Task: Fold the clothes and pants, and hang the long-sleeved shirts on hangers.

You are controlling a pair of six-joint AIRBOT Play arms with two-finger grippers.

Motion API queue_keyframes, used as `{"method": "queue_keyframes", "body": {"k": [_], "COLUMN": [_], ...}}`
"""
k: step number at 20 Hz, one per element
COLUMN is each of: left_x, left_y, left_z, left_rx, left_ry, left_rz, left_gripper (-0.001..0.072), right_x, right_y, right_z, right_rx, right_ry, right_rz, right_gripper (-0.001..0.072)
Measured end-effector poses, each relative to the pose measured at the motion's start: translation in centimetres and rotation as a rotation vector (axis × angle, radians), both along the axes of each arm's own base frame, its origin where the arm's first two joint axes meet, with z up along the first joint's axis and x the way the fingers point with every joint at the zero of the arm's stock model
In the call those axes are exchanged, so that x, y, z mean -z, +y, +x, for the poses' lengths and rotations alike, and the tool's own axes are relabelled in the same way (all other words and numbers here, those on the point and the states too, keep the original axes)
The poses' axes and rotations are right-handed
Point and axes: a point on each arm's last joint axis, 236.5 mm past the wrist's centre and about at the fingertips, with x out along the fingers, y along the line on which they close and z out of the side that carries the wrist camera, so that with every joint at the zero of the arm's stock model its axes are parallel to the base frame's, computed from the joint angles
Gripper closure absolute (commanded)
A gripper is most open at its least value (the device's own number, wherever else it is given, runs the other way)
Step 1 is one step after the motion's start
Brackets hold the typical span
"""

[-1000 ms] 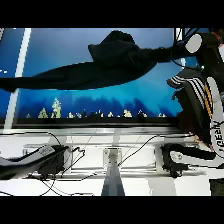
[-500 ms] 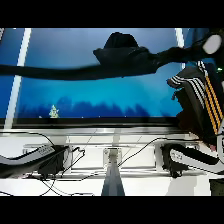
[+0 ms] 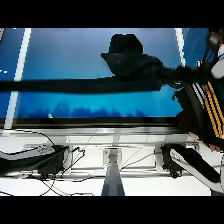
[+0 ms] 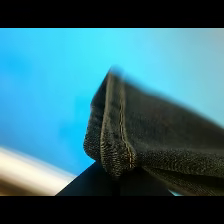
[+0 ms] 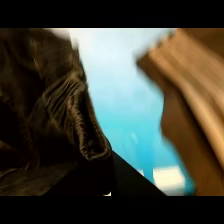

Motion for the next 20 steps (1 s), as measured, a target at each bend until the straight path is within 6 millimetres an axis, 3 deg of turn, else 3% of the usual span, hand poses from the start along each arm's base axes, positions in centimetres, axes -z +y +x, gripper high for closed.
{"method": "queue_keyframes", "body": {"k": [3, 5, 7, 14, 15, 16, 17, 18, 20], "left_x": [4.4, 6.1, 7.2, 9.0, 9.2, 9.3, 9.5, 9.6, 9.7], "left_y": [0.5, 0.8, 1.0, 2.9, 3.0, 3.3, 3.4, 3.4, 3.2], "left_z": [-4.7, -6.6, -8.0, -12.2, -12.5, -12.8, -12.9, -13.0, -12.8], "left_rx": [0.018, 0.031, 0.043, 0.050, 0.049, 0.049, 0.047, 0.045, 0.043], "left_ry": [0.219, 0.314, 0.385, 0.566, 0.577, 0.587, 0.591, 0.592, 0.584], "left_rz": [0.007, 0.010, 0.008, 0.038, 0.036, 0.039, 0.040, 0.037, 0.026], "left_gripper": [0.0685, 0.0684, 0.0685, 0.0662, 0.0384, -0.0013, 0.0009, 0.0009, 0.0012], "right_x": [4.2, 6.4, 7.7, 8.8, 8.8, 8.8, 8.8, 8.8, 8.8], "right_y": [1.0, 1.6, 2.0, 2.5, 2.5, 2.5, 2.4, 2.3, 2.5], "right_z": [-6.4, -10.5, -13.2, -17.1, -17.5, -17.7, -18.1, -18.2, -18.1], "right_rx": [-0.002, -0.006, -0.009, -0.016, -0.017, -0.018, -0.022, -0.036, -0.070], "right_ry": [0.151, 0.261, 0.341, 0.470, 0.486, 0.494, 0.507, 0.512, 0.506], "right_rz": [0.030, 0.048, 0.059, 0.078, 0.079, 0.078, 0.072, 0.068, 0.067], "right_gripper": [0.0671, 0.0671, 0.0671, 0.0670, 0.0604, 0.0347, 0.0142, 0.0108, 0.0108]}}
